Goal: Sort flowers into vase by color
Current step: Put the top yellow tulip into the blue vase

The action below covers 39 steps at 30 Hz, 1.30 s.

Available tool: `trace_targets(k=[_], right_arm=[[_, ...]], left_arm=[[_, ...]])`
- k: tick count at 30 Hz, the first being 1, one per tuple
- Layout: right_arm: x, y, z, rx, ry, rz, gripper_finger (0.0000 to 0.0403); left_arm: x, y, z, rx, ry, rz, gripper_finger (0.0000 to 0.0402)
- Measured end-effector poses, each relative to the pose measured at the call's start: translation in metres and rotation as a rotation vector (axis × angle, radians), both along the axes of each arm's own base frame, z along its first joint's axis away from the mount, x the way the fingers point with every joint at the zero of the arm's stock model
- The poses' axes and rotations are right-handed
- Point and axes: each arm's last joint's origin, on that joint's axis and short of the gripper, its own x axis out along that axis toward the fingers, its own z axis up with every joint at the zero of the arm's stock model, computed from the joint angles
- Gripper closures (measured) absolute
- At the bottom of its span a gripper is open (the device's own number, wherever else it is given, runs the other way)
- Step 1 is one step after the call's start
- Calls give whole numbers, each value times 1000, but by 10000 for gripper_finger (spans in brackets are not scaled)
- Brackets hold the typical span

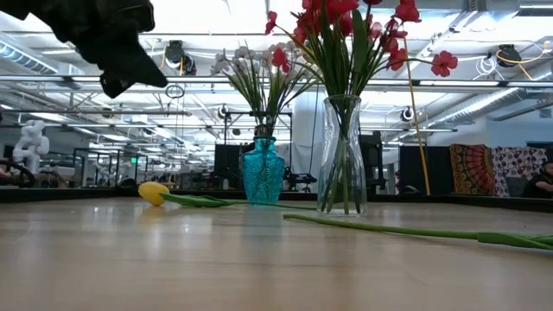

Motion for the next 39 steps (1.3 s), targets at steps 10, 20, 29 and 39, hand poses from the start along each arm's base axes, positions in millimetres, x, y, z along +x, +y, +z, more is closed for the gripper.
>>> trace_targets(k=[10,20,29,39], right_arm=[[-46,-6,-1,-83,26,99,402],[-107,-58,-76,177,-213,3,403],[-148,-102,-129,225,-241,-105,403],[-159,-114,-134,192,-287,-37,403]], left_arm=[[7,9,-6,-89,-31,329,326],[34,16,-19,-246,-100,529,297],[80,35,-34,-527,-53,786,297],[101,67,-59,-690,1,1001,297]])
